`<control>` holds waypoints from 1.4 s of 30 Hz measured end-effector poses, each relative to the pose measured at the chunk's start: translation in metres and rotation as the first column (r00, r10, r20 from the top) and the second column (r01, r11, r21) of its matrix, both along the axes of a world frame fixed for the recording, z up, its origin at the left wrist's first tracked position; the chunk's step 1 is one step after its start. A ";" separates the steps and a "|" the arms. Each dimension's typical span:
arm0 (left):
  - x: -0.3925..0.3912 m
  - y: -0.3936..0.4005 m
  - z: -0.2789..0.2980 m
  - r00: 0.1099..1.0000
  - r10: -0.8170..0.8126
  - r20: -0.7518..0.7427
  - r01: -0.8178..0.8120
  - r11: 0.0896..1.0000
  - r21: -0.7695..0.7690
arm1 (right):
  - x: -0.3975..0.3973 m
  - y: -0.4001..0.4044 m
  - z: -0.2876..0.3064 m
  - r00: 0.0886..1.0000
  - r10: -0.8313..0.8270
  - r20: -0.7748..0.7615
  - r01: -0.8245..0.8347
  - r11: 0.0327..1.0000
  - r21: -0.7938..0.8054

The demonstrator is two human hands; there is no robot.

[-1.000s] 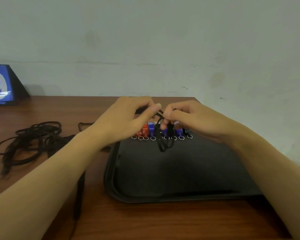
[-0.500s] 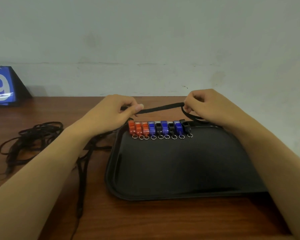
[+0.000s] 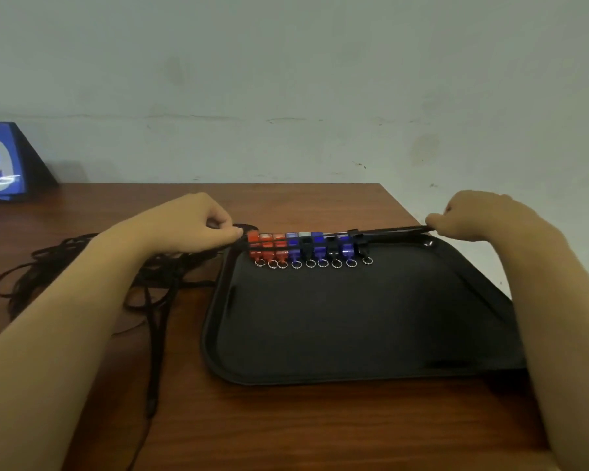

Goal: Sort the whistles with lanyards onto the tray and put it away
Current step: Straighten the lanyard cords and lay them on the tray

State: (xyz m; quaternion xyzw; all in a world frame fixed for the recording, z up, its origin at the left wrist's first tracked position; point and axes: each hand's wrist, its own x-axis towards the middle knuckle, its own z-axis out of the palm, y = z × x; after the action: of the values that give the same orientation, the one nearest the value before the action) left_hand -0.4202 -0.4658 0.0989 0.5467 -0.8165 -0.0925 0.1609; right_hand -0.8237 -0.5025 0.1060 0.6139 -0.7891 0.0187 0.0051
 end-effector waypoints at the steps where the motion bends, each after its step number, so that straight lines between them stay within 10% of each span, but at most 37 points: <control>1: 0.000 0.001 0.000 1.000 0.010 0.005 -0.010 1.000 0.022 | 0.000 0.001 0.000 1.000 0.000 0.021 -0.001 1.000 0.028; 18: 0.008 0.003 0.001 0.976 0.153 0.154 -0.195 0.931 0.309 | 0.003 0.014 0.001 0.998 -0.029 0.050 0.021 0.989 0.146; 42: 0.009 -0.004 -0.004 0.984 0.143 0.105 -0.151 0.986 0.065 | 0.027 0.032 0.007 0.994 -0.105 0.020 0.105 0.994 0.002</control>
State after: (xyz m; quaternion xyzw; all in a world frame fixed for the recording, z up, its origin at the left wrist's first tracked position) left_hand -0.4115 -0.4702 0.0952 0.6149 -0.7770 -0.0824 0.1063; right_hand -0.7970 -0.4705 0.1135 0.5712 -0.8204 0.0242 -0.0023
